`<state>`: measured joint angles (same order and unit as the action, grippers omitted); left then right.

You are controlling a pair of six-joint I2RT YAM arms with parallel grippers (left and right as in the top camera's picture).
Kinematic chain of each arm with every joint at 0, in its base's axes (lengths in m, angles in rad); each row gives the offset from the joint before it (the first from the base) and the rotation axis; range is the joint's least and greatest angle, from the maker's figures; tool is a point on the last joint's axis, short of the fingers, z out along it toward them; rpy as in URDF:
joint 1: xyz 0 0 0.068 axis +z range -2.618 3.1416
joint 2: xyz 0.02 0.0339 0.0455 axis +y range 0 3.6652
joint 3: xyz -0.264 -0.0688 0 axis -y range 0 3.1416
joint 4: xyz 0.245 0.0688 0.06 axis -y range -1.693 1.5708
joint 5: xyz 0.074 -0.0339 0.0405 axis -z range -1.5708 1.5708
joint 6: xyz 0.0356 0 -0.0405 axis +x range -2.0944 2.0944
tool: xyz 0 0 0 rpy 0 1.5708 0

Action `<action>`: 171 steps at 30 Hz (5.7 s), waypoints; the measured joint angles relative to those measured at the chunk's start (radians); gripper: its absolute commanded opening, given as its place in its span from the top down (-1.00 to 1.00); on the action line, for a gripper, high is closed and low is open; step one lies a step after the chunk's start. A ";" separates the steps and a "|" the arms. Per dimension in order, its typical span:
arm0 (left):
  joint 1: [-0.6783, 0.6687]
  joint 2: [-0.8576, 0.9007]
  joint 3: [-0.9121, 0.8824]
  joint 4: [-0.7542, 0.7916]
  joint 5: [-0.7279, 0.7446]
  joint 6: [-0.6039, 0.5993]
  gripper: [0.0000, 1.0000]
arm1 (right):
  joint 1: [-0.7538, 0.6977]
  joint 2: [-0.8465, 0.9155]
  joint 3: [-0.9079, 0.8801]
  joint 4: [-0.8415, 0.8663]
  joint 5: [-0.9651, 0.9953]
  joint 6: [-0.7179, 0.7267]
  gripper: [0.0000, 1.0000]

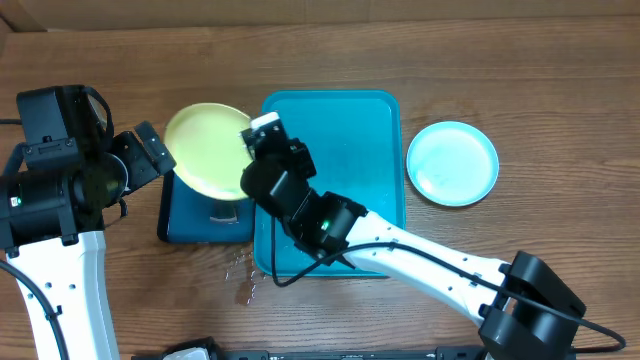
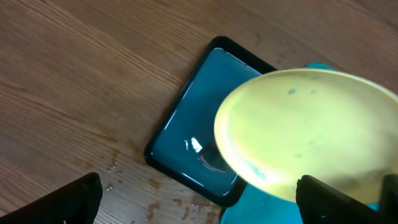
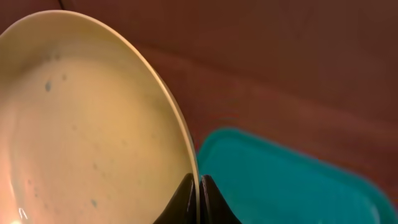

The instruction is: Clean dirty plates on tray and stack at the side

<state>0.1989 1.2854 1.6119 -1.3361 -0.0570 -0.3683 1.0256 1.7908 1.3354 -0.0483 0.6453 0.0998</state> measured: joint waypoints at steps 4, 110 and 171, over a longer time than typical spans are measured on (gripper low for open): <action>0.000 0.000 0.000 0.000 0.000 0.000 -1.00 | 0.027 0.000 0.000 0.160 0.062 -0.225 0.92; 0.000 0.000 0.000 0.000 0.000 0.000 -1.00 | -0.985 -0.126 -0.206 -0.781 -0.423 0.533 -1.00; 0.000 0.000 0.000 0.000 0.000 0.000 -0.99 | -0.985 -0.126 -0.206 -0.747 -0.526 0.420 -1.00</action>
<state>0.1989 1.2858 1.6119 -1.3361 -0.0570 -0.3687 0.0406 1.6653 1.1290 -0.7956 0.1188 0.5194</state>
